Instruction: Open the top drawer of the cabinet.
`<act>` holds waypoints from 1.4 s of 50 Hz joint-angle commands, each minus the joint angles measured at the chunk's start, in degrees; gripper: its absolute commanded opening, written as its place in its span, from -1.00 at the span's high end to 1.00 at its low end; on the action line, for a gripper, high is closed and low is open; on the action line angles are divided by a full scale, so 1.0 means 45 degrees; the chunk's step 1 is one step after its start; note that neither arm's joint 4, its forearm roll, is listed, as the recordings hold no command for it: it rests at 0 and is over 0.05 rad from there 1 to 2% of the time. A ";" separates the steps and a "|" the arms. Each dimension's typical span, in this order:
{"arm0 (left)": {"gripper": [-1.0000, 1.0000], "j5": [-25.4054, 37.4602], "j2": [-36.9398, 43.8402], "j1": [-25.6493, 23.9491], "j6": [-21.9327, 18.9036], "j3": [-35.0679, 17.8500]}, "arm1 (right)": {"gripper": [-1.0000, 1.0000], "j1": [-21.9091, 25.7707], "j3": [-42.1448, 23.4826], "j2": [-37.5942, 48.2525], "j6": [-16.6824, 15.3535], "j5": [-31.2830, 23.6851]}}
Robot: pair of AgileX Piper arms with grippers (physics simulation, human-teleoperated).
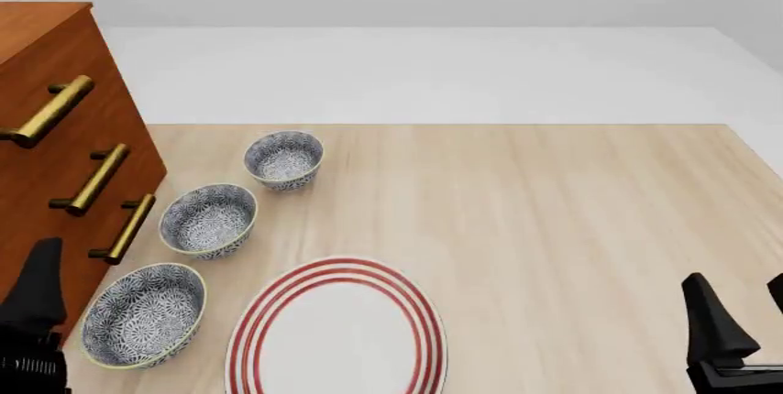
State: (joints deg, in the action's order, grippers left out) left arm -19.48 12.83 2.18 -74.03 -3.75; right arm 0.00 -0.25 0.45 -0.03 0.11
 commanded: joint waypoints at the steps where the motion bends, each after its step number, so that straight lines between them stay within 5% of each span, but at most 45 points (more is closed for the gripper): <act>1: -1.00 -0.0845 0.0736 0.0189 -0.0768 0.0124 | -1.00 0.0000 0.0000 -0.0001 0.0001 0.0000; 44: -1.00 -0.6055 0.6467 0.1198 -0.1900 0.0173 | -1.00 -0.0003 0.0000 0.0000 0.0002 0.0000; 70: -1.00 -0.6749 0.8054 0.1805 -0.1818 -0.0824 | -1.00 -0.0001 0.0000 0.0000 0.0002 0.0000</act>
State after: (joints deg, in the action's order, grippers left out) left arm -48.58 46.33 9.66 -82.12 -5.79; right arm 0.00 -0.25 0.44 -0.02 0.11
